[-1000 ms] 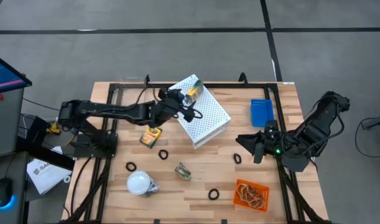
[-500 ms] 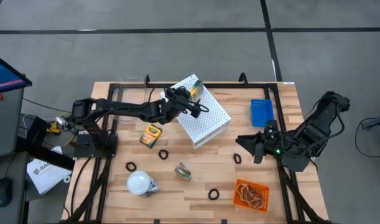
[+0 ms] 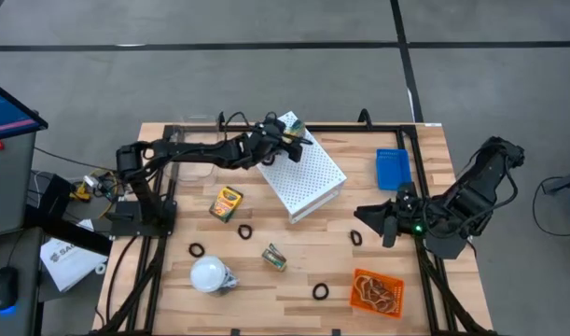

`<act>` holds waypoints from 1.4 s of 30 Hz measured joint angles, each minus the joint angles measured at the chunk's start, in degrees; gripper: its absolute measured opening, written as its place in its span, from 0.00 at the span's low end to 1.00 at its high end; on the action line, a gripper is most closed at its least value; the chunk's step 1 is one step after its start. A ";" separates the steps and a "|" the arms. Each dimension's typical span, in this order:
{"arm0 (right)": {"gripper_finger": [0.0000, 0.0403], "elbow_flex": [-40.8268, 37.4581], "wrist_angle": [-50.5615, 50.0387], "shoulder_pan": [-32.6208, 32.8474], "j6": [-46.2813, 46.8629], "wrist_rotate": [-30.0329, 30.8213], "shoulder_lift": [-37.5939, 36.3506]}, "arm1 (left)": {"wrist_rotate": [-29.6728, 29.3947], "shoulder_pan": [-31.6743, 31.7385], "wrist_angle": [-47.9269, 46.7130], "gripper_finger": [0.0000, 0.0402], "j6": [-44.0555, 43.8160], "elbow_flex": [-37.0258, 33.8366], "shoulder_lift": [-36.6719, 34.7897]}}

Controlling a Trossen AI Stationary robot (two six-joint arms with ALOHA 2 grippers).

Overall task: Pick & Place Office Desk Supplies
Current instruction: Put the crayon box from the shelf into the transparent bin

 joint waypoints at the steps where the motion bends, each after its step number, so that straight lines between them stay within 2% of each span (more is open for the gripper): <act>1: 0.33 0.00 0.01 0.06 0.02 0.00 0.00 | 0.87 0.14 -0.42 0.83 -1.18 0.04 0.29; 6: 0.33 0.00 0.40 0.07 0.02 0.04 0.00 | 1.10 0.09 -3.34 0.61 -5.14 -0.06 1.13; 12: 0.33 0.00 0.48 0.05 -0.01 0.13 0.00 | 1.06 0.09 -2.52 0.22 -4.95 -0.07 0.20; 20: 0.33 0.00 0.44 0.07 -0.20 0.46 0.02 | 2.08 0.09 -0.82 0.21 -1.78 -0.10 -4.96; 25: 0.33 0.00 0.44 0.07 -0.75 0.50 0.02 | -2.54 0.06 -5.92 0.21 4.65 -0.06 -13.51; 28: 0.33 0.00 0.47 0.04 -1.71 0.52 0.02 | -7.28 0.32 -13.31 0.21 7.27 0.03 -20.02; 33: 0.33 0.00 0.81 -0.10 -3.33 1.60 0.02 | -16.71 0.64 -32.47 0.21 5.82 0.01 -30.75; 38: 0.33 0.00 0.85 -0.10 -4.99 2.32 0.02 | -21.84 0.64 -52.47 0.21 -4.35 -0.01 -38.23; 42: 0.33 0.00 0.87 -0.10 -5.24 2.49 0.02 | -23.07 0.64 -61.71 0.22 -11.88 -1.01 -41.00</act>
